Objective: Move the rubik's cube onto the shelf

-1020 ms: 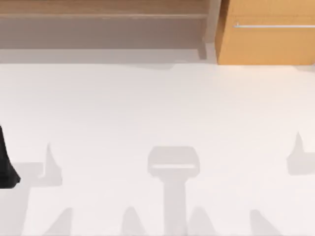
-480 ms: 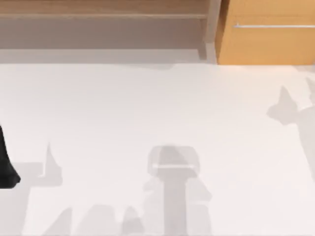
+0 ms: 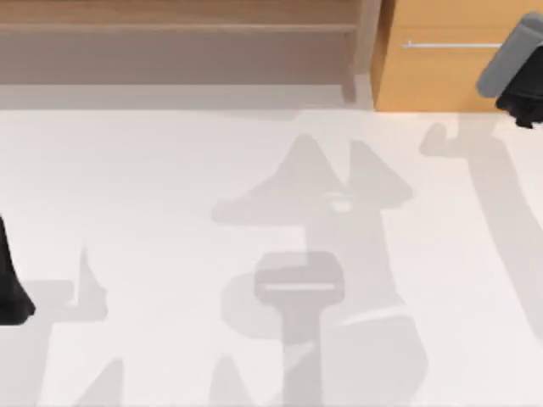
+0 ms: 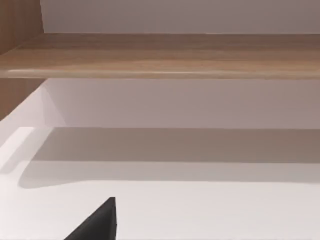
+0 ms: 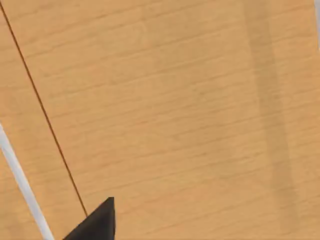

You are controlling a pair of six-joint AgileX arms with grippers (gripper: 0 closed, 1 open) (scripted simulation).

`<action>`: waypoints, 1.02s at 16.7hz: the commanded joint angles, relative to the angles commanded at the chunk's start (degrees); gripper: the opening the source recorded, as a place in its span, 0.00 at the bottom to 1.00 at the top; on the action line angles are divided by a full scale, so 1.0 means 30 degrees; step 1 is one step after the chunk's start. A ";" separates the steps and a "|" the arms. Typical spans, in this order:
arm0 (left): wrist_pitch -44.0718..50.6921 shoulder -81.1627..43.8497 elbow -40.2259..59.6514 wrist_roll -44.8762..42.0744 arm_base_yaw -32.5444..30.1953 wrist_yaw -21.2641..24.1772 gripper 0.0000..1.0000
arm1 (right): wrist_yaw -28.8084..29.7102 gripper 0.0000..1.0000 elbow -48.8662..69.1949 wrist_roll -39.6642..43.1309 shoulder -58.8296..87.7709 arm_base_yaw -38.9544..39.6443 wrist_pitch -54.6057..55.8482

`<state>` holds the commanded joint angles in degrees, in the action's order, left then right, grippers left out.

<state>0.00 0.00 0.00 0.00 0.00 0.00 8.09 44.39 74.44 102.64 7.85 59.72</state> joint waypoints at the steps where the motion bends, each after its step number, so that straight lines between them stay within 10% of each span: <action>1: 0.0000 0.0000 0.0000 0.0000 0.0000 0.0000 1.00 | 0.0218 1.00 0.0604 0.0965 0.1622 0.0148 0.0858; 17: 0.0000 0.0000 0.0000 0.0000 0.0000 0.0000 1.00 | 0.1219 1.00 0.4174 0.4944 0.8783 0.0619 0.4081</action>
<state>0.00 0.00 0.00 0.00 0.00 0.00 11.74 56.91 89.27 128.99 9.70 71.96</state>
